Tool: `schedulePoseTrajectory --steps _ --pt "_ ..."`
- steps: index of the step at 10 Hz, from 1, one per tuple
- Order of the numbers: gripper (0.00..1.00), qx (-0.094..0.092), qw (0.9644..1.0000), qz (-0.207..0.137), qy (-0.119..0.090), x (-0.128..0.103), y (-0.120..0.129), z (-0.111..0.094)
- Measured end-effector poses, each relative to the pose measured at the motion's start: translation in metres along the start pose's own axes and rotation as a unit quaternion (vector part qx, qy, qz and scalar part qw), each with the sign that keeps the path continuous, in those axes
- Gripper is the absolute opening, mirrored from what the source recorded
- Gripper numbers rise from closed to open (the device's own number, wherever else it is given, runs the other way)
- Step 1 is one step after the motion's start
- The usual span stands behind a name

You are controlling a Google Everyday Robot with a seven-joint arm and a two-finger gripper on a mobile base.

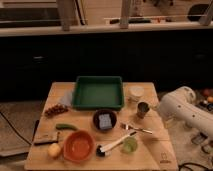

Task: Stack cups into tray

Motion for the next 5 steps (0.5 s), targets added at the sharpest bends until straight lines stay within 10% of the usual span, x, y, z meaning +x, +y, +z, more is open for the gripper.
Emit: schedulePoseTrajectory --steps 5 --pt "0.80 -0.006 0.9973 -0.070 -0.021 -0.0153 -0.0097 0.0075"
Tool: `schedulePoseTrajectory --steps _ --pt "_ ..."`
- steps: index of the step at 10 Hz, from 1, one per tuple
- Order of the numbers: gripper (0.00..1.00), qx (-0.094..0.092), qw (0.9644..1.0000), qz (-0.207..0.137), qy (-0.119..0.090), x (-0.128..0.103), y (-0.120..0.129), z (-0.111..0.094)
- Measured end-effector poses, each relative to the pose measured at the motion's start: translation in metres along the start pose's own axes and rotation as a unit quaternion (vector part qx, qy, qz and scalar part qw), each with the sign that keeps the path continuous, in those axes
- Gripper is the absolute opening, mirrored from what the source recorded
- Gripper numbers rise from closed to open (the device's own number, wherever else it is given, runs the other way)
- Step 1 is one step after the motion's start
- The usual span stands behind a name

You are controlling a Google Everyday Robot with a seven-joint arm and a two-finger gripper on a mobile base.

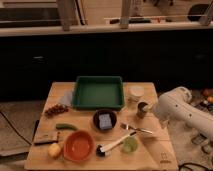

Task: Stack cups into tray

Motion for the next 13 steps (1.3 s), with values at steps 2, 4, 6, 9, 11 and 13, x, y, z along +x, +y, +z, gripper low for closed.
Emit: schedulePoseTrajectory --steps 2,4,6,9,11,13 --pt "0.80 -0.005 1.0000 -0.004 -0.002 0.003 -0.004 0.005" --pt "0.79 -0.013 0.9999 -0.006 -0.005 0.007 -0.009 0.012" --pt "0.60 -0.021 0.9997 -0.006 -0.009 0.011 -0.017 0.023" --pt "0.30 -0.030 0.9993 -0.003 -0.021 0.013 -0.023 0.036" --pt "0.12 -0.035 0.9991 -0.005 -0.024 0.015 -0.022 0.039" --pt "0.00 -0.026 0.9990 -0.009 -0.035 0.018 -0.026 0.036"
